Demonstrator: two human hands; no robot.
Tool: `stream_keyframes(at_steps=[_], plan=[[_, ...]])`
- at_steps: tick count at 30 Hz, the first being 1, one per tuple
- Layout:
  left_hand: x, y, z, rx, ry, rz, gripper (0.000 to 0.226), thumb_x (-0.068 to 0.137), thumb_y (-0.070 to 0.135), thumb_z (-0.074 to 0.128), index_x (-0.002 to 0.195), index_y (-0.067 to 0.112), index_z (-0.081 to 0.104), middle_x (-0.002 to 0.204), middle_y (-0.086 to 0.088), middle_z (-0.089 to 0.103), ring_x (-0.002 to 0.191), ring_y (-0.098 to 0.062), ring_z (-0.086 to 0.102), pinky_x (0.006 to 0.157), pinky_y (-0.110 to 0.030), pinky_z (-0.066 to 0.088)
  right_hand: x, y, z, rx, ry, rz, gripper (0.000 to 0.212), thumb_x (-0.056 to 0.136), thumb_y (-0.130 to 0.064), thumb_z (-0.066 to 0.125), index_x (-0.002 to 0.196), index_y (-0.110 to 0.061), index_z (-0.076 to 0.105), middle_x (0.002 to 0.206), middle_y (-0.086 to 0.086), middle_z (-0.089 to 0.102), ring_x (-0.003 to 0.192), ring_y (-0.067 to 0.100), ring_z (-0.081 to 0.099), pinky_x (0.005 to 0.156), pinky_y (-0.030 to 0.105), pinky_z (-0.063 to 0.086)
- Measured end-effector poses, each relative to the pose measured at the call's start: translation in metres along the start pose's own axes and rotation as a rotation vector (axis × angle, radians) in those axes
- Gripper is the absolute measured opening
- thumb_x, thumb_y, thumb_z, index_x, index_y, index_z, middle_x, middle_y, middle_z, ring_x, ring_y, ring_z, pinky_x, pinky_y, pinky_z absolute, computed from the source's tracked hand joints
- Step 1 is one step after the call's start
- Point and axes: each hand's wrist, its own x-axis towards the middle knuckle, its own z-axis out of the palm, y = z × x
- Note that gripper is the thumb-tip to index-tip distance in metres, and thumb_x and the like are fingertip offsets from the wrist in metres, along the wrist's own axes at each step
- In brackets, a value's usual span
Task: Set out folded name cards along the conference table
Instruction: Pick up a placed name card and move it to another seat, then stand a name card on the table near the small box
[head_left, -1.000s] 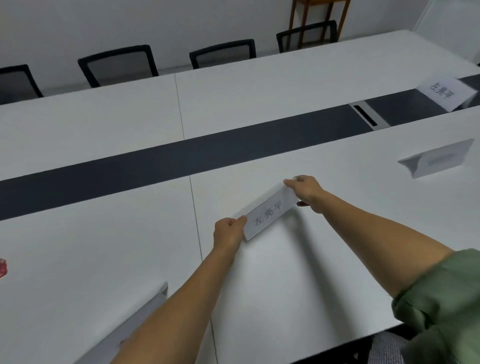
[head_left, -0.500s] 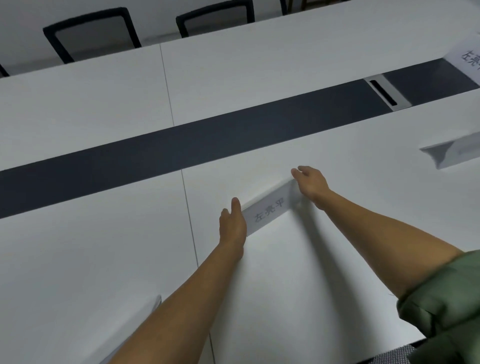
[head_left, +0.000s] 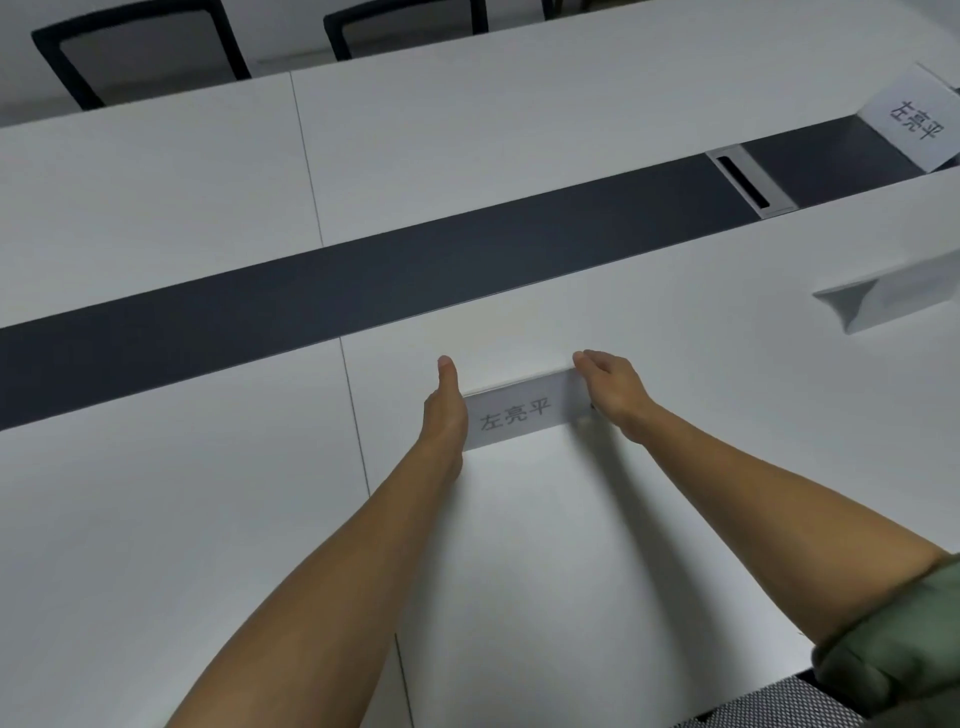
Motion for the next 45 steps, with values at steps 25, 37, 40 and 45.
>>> stream_keyframes(at_steps=[25, 37, 40, 45], plan=[[-0.08, -0.035, -0.073, 0.155, 0.235, 0.121, 0.044, 0.102, 0.049, 0.029, 0.073, 0.017, 0.041, 0.083, 0.001, 0.045, 0.071, -0.016, 0.043, 0.086, -0.036, 0.035, -0.064, -0.027, -0.035, 0.022, 0.031, 0.006, 0.056, 0.096, -0.047, 0.05, 0.139, -0.012, 0.05, 0.14, 0.004, 0.051, 0.118, 0.027, 0.052, 0.095, 0.048, 0.052], [-0.147, -0.12, -0.254, 0.244, 0.597, 0.181, 0.023, 0.094, 0.016, 0.052, 0.072, 0.008, 0.054, 0.072, -0.004, 0.053, 0.068, -0.022, 0.047, 0.067, -0.029, 0.04, -0.177, -0.053, 0.106, -0.101, -0.295, -0.072, 0.037, 0.09, -0.032, 0.06, 0.099, 0.003, 0.067, 0.086, 0.008, 0.064, 0.075, 0.026, 0.061, 0.069, 0.037, 0.052], [-0.16, -0.15, -0.305, 0.265, 0.701, 0.104, 0.02, 0.093, 0.016, 0.053, 0.098, 0.002, 0.065, 0.094, -0.01, 0.064, 0.087, -0.029, 0.058, 0.076, -0.034, 0.045, -0.212, -0.058, 0.154, -0.15, -0.401, -0.124, 0.026, 0.09, -0.036, 0.06, 0.097, -0.013, 0.07, 0.1, 0.004, 0.069, 0.096, 0.027, 0.067, 0.084, 0.042, 0.054], [-0.163, -0.206, -0.36, 0.237, 0.651, -0.053, 0.024, 0.091, 0.018, 0.051, 0.093, -0.003, 0.061, 0.091, -0.019, 0.062, 0.087, -0.034, 0.061, 0.076, -0.035, 0.044, -0.251, -0.061, 0.227, -0.3, -0.469, -0.165, 0.037, 0.09, -0.037, 0.06, 0.118, -0.013, 0.065, 0.114, 0.004, 0.065, 0.104, 0.023, 0.062, 0.094, 0.041, 0.052]])
